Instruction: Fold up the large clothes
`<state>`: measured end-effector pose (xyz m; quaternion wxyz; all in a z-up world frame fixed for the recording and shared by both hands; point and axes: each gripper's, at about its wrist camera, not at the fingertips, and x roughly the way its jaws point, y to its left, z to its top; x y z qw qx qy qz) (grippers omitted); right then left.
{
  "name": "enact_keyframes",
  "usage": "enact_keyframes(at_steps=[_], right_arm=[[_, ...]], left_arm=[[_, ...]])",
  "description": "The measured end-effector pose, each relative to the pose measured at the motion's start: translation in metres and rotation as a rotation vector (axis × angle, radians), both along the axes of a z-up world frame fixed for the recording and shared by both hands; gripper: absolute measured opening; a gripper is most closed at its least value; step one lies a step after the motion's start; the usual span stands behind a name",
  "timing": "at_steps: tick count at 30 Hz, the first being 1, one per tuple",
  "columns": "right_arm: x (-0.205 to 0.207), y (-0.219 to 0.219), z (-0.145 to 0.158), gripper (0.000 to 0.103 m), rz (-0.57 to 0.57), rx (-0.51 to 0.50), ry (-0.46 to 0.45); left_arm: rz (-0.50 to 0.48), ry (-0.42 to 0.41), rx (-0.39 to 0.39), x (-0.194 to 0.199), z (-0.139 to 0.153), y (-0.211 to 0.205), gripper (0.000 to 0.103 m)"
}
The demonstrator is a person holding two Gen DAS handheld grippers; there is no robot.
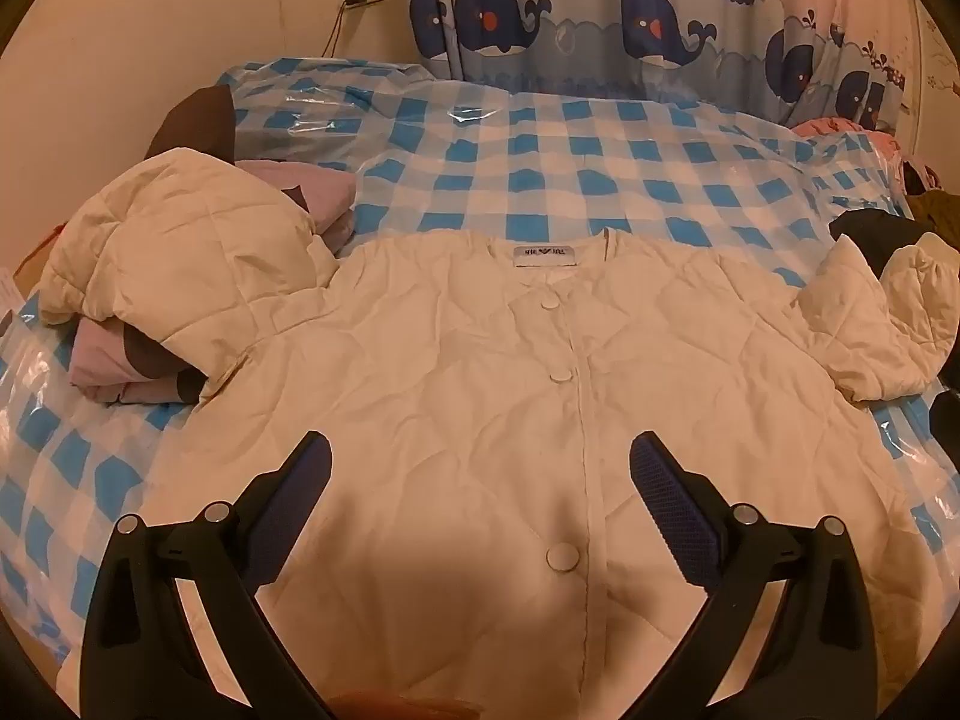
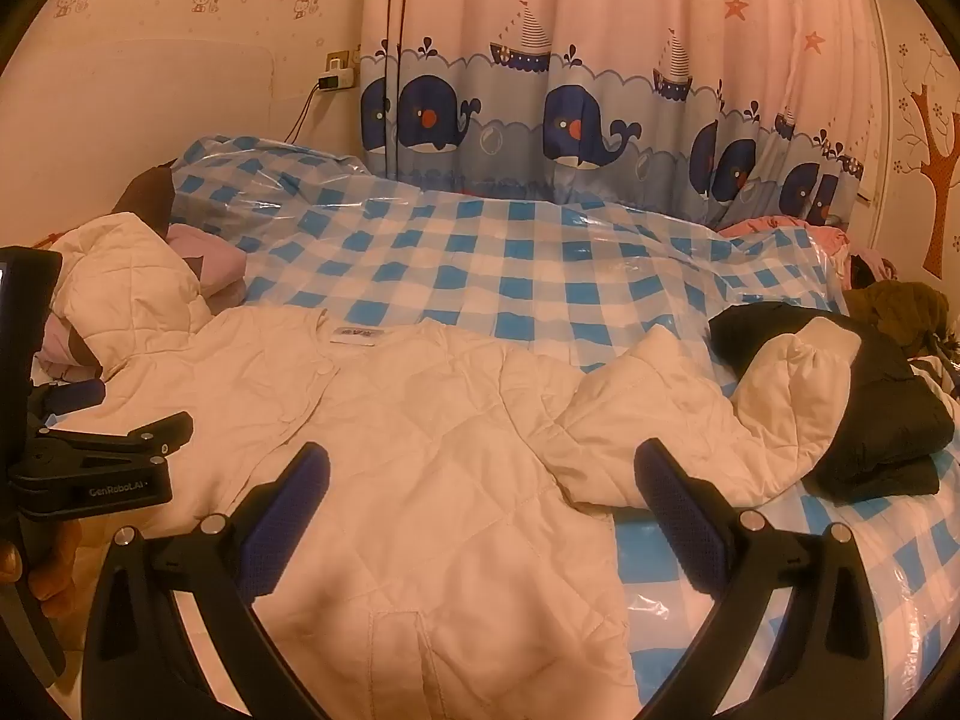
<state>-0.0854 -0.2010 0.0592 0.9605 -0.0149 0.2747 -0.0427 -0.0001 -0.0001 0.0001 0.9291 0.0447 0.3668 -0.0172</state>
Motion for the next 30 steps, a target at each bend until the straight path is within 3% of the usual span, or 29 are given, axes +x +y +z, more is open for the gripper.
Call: enact_keyframes(at_steps=[30], right_arm=[[0.0028,-0.0004,-0.0021,0.098,0.004,0.009,0.015]], left_arm=[[0.000,0.008,0.001,-0.0001,-0.0004,-0.0001,0.096]])
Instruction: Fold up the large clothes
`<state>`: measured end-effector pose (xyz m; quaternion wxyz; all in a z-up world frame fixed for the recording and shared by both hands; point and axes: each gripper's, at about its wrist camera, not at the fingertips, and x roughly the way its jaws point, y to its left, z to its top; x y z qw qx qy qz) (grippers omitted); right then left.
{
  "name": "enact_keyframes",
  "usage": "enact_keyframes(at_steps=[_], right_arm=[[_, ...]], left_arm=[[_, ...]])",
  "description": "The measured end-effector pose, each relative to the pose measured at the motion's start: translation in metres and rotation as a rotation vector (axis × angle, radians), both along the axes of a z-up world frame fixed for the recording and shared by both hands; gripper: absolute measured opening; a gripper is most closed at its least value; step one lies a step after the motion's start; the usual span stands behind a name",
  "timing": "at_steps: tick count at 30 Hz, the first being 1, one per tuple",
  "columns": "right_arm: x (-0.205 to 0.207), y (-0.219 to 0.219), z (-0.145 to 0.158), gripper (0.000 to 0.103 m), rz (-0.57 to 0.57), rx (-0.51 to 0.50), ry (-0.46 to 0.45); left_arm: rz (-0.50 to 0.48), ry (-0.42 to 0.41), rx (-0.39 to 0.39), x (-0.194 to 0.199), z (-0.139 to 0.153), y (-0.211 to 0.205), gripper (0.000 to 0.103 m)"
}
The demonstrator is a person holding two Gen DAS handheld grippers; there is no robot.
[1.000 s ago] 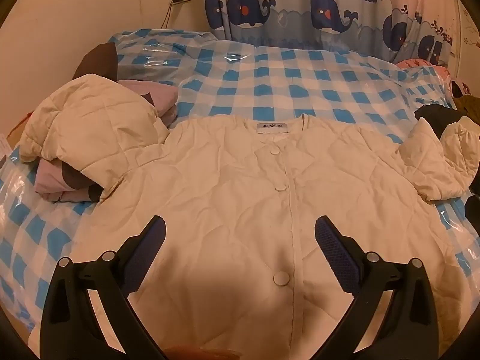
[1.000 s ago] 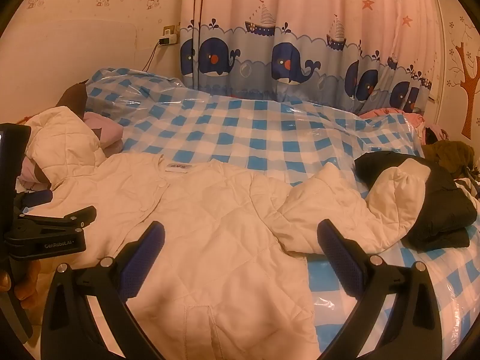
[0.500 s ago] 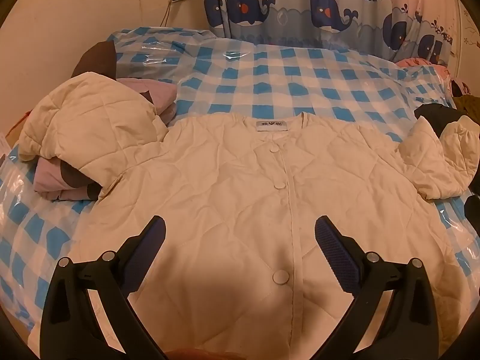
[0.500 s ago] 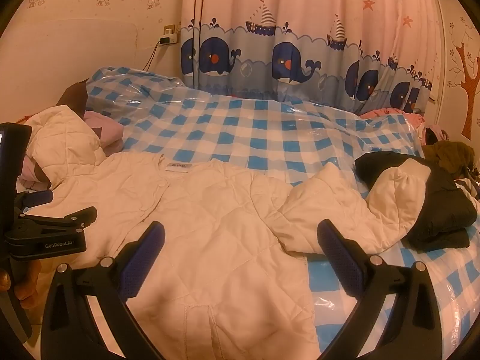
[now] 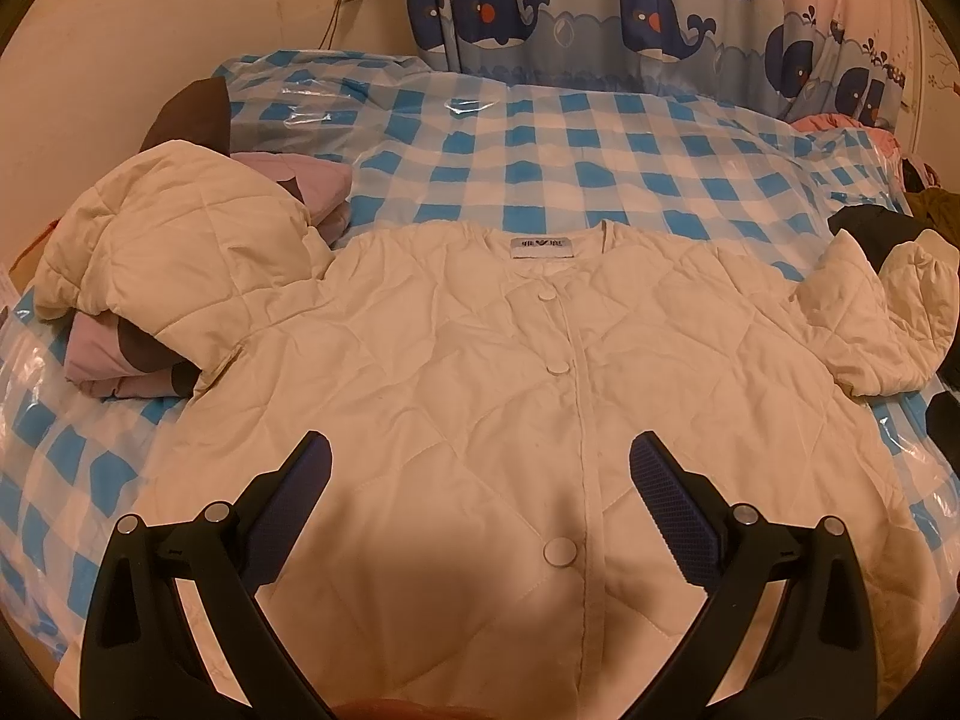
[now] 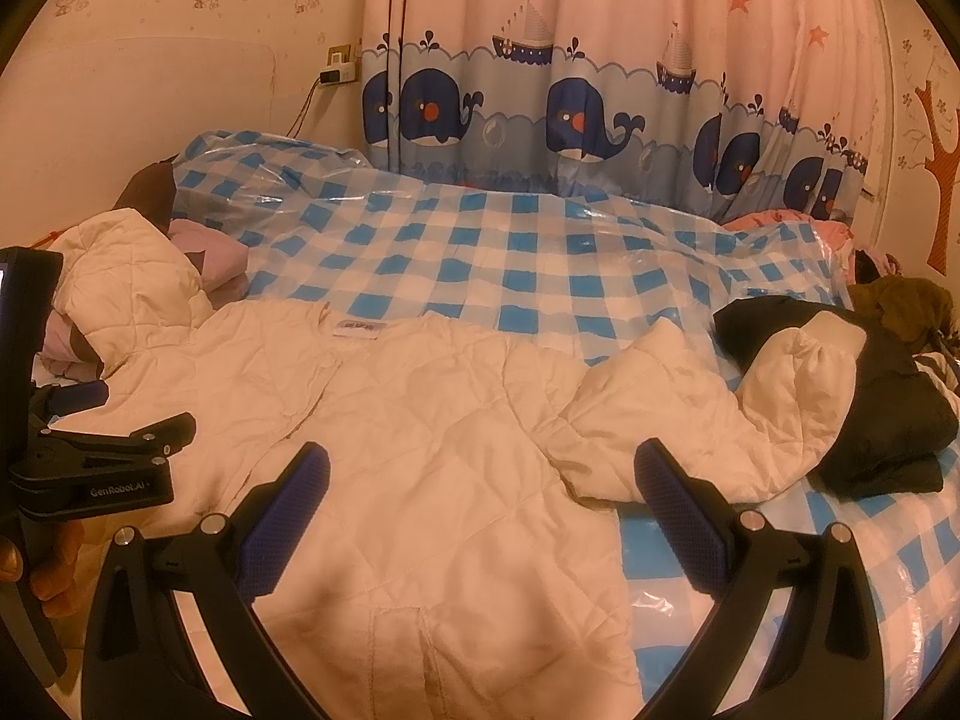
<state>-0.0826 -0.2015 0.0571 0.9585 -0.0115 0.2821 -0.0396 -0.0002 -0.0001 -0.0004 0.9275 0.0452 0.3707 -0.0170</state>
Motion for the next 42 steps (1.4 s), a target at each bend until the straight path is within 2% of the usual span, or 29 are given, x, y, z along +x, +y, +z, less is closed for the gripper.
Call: enact_keyframes(at_steps=[11,19,24,27,29,32,36,42], right_arm=[[0.006,-0.009,-0.007,0.098,-0.018,0.021,0.032],[0.009,-0.036,-0.009,0.098,-0.033,0.143,0.060],[0.009,-0.085,0.003,0.098,-0.113,0.238,0.039],[0.010,-0.128,0.009,0.098,-0.195,0.329,0.043],[0.007,-0.149,0.013,0.098,-0.250,0.322,0.030],[0.003,-0.157,0.011,0.098,-0.294,0.302,0.041],[0.007,-0.146,0.008,0.098,-0.296,0.234,0.083],[0.008,-0.128,0.007,0.098,-0.293,0.128,0.092]], left_arm=[[-0.007,0.016,-0.012,0.000,-0.005,-0.004,0.096],[-0.015,0.051,-0.026,0.002,-0.011,-0.006,0.096],[-0.015,0.061,-0.033,0.004,-0.013,-0.006,0.096],[-0.021,0.070,-0.040,0.006,-0.016,-0.007,0.096],[-0.028,0.073,-0.044,0.006,-0.016,-0.008,0.096],[-0.039,0.080,-0.046,0.005,-0.017,-0.011,0.096],[-0.051,0.100,-0.046,0.006,-0.020,-0.015,0.096],[-0.055,0.114,-0.033,0.007,-0.023,-0.020,0.096]])
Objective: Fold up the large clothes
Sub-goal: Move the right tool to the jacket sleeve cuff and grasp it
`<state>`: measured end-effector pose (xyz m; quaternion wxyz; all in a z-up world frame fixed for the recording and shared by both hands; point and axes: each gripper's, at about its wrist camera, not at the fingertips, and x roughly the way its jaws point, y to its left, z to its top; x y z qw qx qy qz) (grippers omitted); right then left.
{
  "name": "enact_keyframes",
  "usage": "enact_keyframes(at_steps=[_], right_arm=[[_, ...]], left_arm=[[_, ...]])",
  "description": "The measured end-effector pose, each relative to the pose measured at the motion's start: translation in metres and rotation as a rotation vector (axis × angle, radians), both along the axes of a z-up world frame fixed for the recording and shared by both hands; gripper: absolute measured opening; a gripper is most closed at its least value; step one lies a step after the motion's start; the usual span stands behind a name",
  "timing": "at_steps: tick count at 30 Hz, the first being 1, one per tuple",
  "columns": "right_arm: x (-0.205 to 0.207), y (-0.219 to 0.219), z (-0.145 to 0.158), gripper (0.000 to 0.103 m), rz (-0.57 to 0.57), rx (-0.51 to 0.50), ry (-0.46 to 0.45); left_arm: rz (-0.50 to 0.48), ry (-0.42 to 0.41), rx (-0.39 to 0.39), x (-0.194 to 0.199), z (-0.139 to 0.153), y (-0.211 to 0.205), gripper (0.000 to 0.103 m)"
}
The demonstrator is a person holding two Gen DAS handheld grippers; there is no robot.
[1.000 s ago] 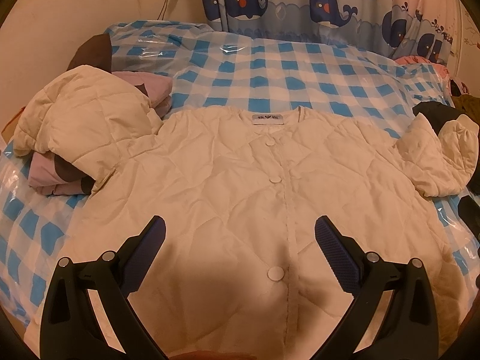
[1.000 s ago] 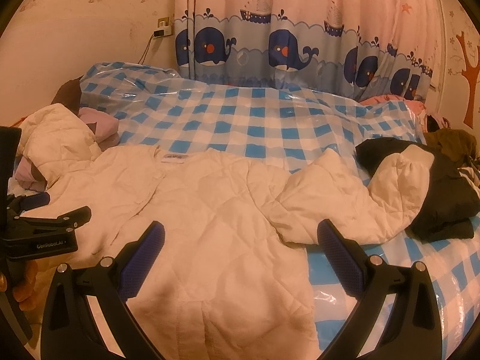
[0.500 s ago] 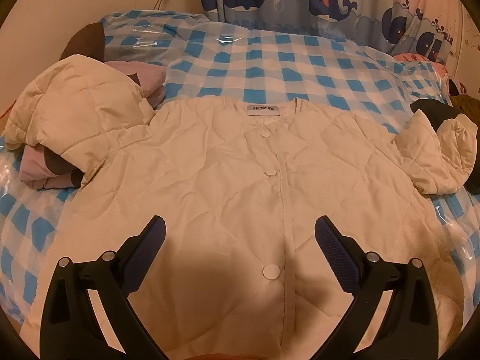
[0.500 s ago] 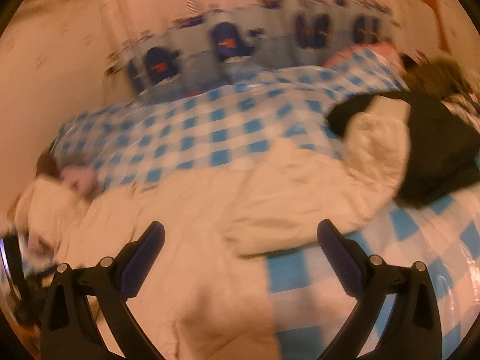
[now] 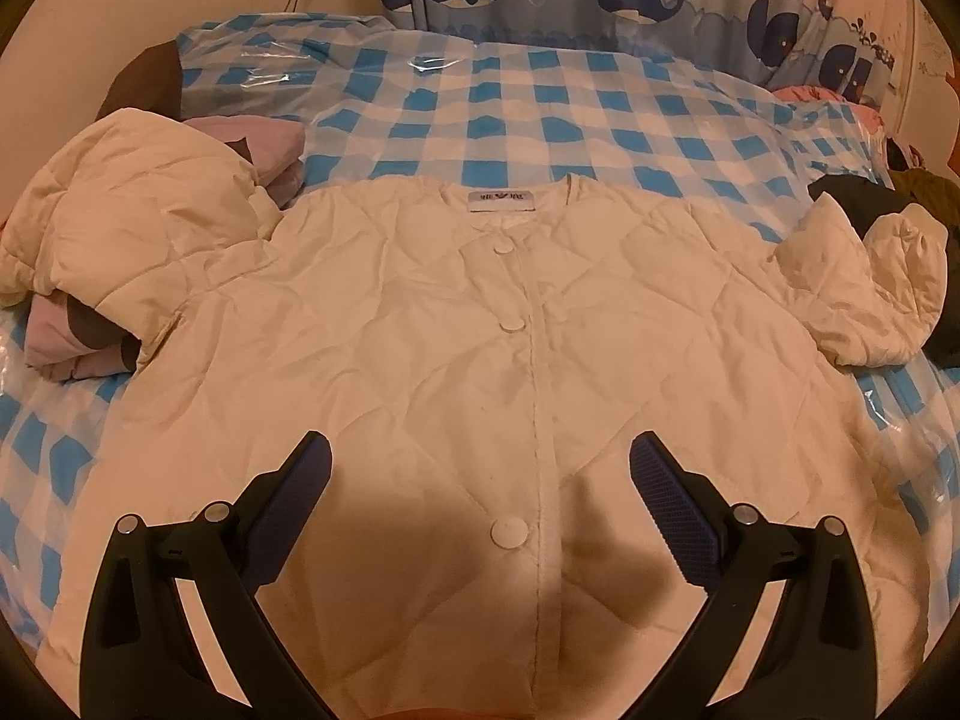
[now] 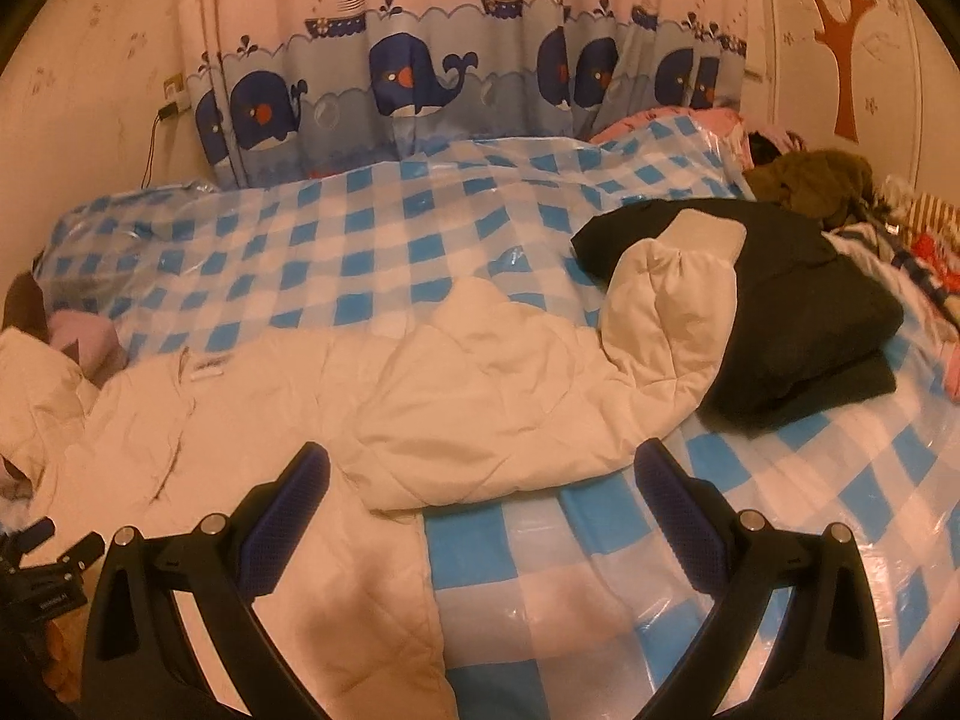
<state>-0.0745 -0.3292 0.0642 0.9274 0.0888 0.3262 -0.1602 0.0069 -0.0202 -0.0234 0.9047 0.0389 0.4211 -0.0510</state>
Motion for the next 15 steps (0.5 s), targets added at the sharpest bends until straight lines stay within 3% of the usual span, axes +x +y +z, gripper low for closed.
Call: enact_keyframes(at_steps=[15], right_arm=[[0.006,0.052,-0.007,0.098,0.131,-0.036,0.025]], left_arm=[[0.005,0.010,0.001,0.002,-0.001,0.003,0.096]])
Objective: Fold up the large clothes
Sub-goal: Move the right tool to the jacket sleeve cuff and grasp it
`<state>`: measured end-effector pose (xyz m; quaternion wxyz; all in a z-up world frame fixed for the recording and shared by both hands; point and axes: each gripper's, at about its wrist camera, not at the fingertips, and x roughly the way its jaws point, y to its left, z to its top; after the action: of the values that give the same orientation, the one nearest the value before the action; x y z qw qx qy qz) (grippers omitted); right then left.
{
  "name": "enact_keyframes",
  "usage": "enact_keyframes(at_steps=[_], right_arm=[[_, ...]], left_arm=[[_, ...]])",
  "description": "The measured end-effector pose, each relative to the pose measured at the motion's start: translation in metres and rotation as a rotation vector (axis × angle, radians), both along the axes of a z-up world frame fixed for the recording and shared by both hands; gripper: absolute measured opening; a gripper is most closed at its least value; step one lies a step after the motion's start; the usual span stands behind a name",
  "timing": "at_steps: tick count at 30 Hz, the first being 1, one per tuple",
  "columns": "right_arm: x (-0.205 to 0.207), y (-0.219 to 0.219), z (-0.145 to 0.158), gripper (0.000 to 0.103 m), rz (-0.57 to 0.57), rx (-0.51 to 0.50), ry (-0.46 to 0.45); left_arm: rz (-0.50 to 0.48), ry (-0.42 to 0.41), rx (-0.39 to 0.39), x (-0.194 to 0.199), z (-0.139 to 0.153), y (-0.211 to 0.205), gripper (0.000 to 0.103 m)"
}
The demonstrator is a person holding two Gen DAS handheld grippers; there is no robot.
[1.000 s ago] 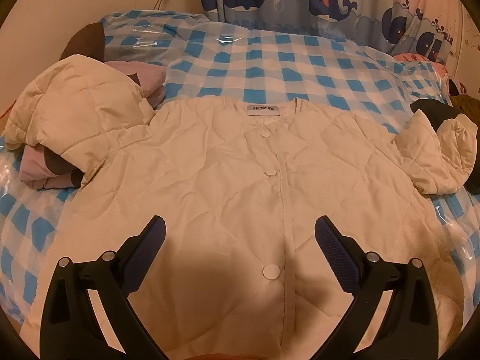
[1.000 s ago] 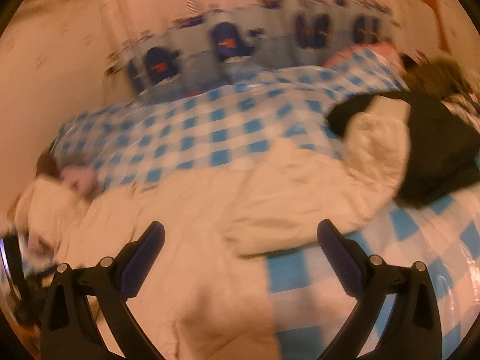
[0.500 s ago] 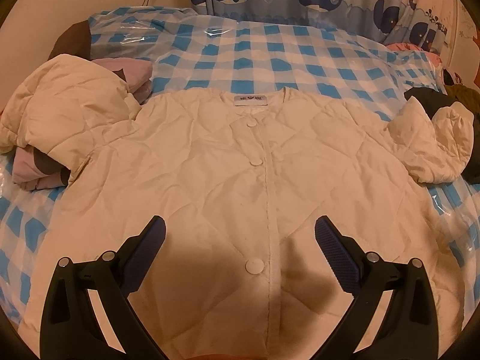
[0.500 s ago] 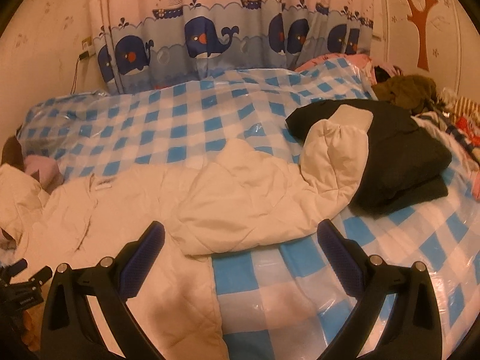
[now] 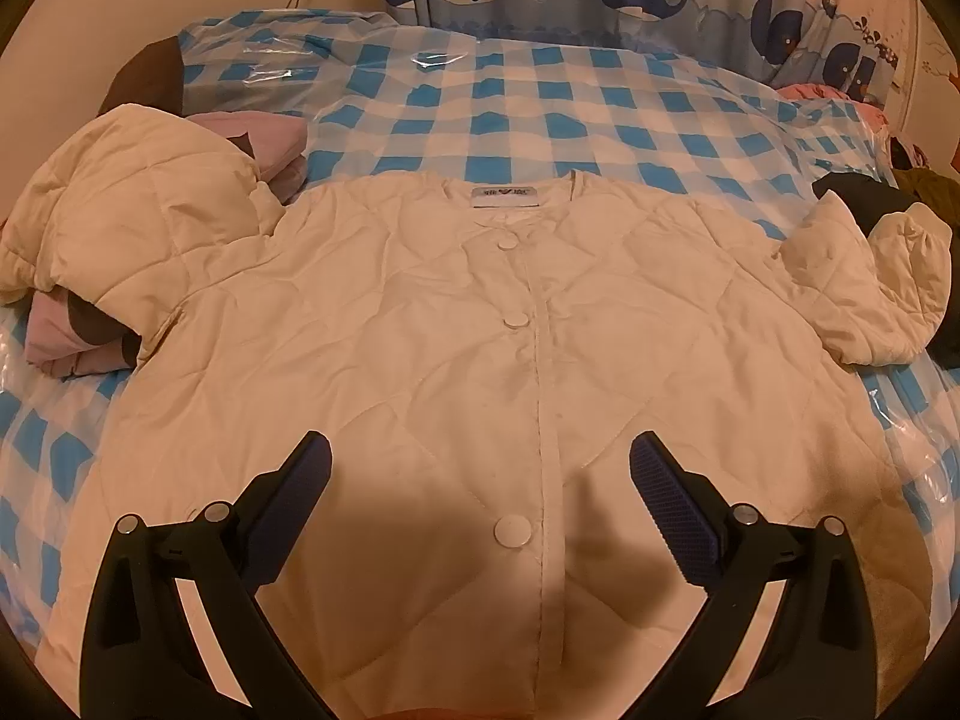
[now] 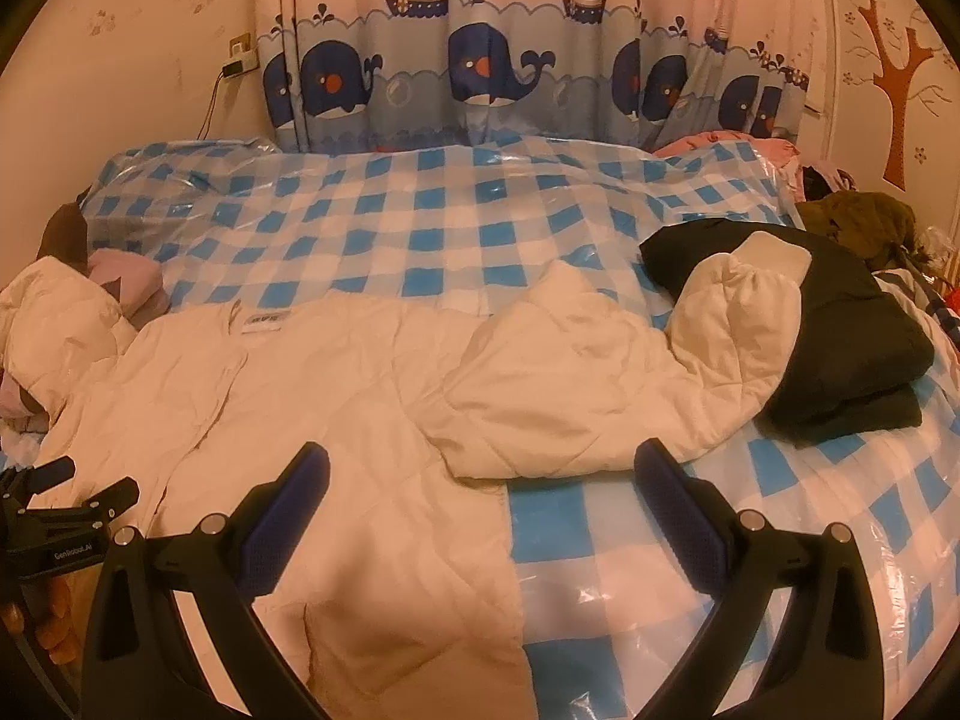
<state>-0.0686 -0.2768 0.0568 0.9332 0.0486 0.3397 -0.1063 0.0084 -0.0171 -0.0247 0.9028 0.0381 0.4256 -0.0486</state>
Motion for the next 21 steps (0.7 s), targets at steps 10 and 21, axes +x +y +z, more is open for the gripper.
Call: enact_keyframes(at_steps=[10,21], right_arm=[[0.003,-0.007,0.002,0.097,0.011,-0.012,0.000],[0.023,-0.237,0.008,0.097,-0.221,0.300,-0.080]], left_arm=[[0.007,0.008,0.003,0.001,-0.002,0.002,0.096],[0.021,0.044,-0.040,0.008,-0.005,0.011,0.096]])
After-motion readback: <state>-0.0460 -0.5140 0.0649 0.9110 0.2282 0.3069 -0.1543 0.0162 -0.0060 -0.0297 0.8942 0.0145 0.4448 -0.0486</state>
